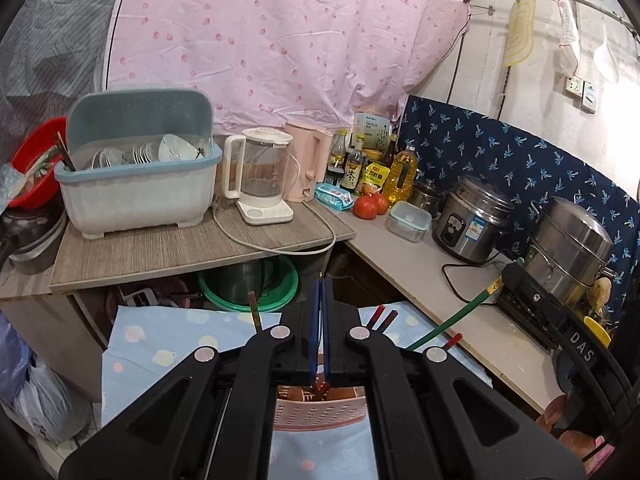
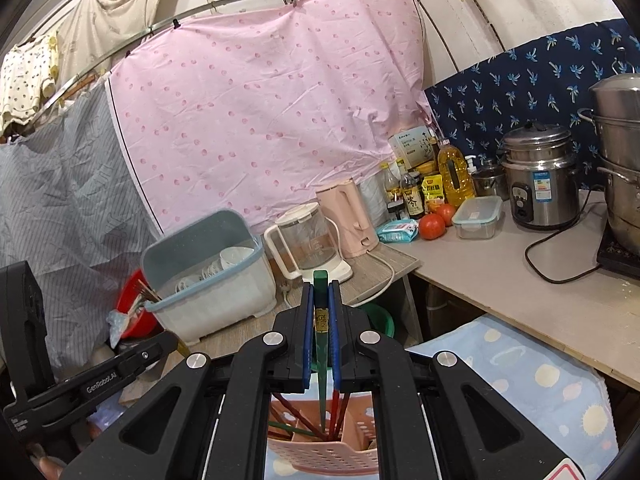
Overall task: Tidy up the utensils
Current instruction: 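Open both tools over the pink basket to drop the chopstick and spoon in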
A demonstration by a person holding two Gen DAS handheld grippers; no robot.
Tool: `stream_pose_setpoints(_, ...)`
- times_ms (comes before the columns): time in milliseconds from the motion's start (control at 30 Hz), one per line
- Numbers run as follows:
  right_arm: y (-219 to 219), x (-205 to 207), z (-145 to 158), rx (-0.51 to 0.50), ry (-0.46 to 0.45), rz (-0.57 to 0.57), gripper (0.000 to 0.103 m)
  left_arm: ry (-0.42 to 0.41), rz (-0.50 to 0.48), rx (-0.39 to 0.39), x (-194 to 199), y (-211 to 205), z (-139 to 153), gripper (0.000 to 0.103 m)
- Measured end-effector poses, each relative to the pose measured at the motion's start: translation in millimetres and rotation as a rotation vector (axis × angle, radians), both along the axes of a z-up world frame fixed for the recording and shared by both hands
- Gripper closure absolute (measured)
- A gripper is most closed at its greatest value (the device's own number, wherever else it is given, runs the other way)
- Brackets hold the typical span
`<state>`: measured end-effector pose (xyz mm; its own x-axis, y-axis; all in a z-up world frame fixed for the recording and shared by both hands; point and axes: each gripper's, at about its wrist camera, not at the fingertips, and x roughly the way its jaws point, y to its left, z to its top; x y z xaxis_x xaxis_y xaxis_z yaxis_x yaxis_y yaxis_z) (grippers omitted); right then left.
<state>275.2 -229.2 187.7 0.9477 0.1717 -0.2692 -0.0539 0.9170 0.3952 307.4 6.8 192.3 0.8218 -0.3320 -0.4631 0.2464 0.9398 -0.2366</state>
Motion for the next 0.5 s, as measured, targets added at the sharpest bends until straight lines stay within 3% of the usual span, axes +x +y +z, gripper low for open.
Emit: stream_pose_setpoints(500, 18, 24, -45, -0.037, 0.09, 0.031, 0.096, 0.088, 0.019, 0.0, 26, 2, -46, 0.1)
